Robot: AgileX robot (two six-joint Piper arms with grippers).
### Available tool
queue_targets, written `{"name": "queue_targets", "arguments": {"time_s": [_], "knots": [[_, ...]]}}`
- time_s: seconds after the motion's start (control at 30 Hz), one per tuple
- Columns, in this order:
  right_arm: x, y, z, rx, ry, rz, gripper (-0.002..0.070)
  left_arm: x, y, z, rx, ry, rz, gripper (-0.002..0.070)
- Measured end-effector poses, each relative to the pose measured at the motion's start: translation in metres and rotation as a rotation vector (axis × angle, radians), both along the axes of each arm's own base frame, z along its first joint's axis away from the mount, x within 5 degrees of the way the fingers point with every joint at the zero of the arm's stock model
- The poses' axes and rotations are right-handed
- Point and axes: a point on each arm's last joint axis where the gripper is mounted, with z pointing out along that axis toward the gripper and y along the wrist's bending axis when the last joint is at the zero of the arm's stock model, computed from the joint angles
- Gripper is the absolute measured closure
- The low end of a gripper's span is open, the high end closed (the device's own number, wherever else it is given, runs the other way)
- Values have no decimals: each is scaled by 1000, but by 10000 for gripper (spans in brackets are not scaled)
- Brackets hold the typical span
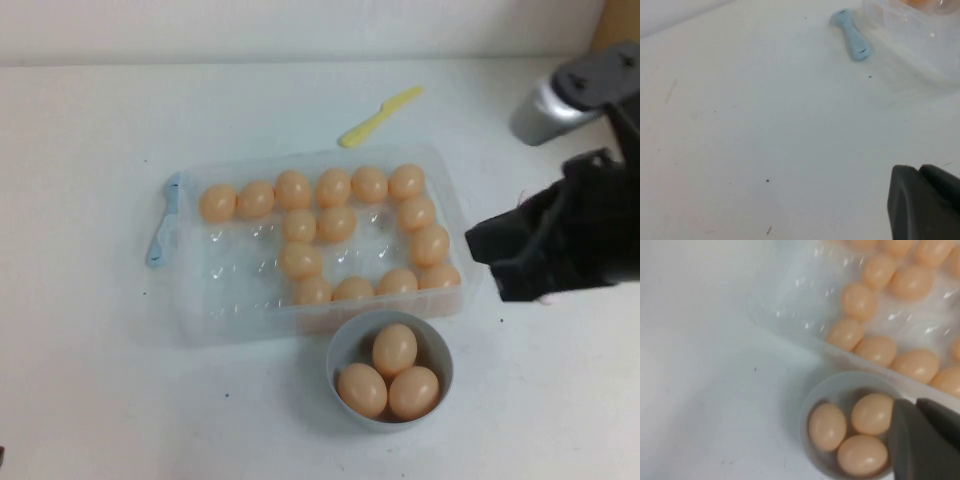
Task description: Take an egg out of the egg box
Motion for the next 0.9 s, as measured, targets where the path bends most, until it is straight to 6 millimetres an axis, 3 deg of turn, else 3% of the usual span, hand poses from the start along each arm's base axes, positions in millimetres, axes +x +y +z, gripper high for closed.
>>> {"name": "queue_targets", "arguments": {"time_s": [0.27, 0.47, 0.6, 0.9], "knots": [[-81, -60, -5, 198, -293, -79, 693, 0, 0, 0, 0, 0, 0, 679], [-127, -96, -13, 244, -507, -94, 693, 0, 0, 0, 0, 0, 0, 679], [-138, -108, -25, 182, -593, -95, 693, 0, 0, 0, 0, 0, 0, 679], [-140, -111, -33, 119, -588, -87, 694, 0, 0, 0, 0, 0, 0, 679]]}}
